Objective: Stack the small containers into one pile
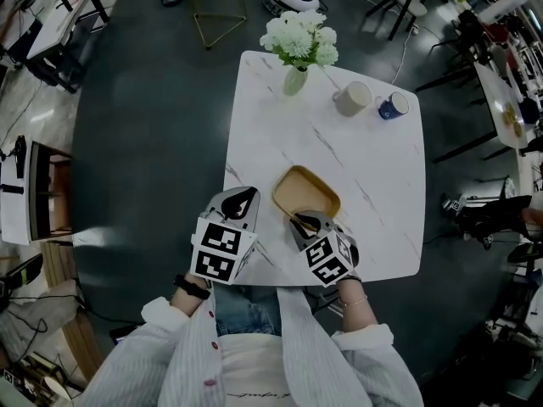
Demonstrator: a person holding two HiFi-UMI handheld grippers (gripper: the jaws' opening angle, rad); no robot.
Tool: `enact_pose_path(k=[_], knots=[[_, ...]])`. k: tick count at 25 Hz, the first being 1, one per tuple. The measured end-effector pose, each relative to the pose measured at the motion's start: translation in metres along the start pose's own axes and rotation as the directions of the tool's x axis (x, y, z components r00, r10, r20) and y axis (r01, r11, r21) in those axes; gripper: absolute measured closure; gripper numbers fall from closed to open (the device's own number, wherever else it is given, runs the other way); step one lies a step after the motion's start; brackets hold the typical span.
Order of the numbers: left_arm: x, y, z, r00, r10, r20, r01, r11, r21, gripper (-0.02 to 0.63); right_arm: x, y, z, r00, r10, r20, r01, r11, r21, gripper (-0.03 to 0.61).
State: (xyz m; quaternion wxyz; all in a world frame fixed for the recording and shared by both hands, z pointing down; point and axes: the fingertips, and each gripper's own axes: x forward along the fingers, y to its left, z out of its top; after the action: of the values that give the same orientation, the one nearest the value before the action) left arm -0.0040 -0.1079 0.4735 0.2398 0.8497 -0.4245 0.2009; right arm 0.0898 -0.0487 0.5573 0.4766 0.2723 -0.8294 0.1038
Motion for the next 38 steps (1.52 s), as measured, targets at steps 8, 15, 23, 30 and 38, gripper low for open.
enact_pose_path(k=[8,15,23,30,38], knots=[[0.006,-0.006,0.004,1.0,-0.014,-0.005,0.014,1.0,0.015,0.592,-0.008,-0.008,0.009,0.997,0.012,0.073,-0.02,0.995,0.102,0.501],[0.009,-0.023,0.023,0.998,-0.055,0.016,0.054,0.997,0.058,0.592,-0.041,-0.023,0.034,0.978,-0.052,0.201,0.02,0.987,0.157,0.495],[0.007,-0.054,0.062,0.986,-0.147,0.078,0.141,0.987,0.082,0.592,-0.108,-0.047,0.078,0.889,-0.134,0.439,-0.033,0.935,0.354,0.501],[-0.014,-0.092,0.108,0.948,-0.271,0.164,0.249,0.958,0.145,0.593,-0.173,-0.063,0.115,0.769,-0.23,0.596,-0.05,0.908,0.416,0.528],[-0.052,-0.118,0.151,0.885,-0.363,0.29,0.31,0.926,0.215,0.592,-0.215,-0.067,0.136,0.684,-0.302,0.665,-0.04,0.894,0.447,0.566]])
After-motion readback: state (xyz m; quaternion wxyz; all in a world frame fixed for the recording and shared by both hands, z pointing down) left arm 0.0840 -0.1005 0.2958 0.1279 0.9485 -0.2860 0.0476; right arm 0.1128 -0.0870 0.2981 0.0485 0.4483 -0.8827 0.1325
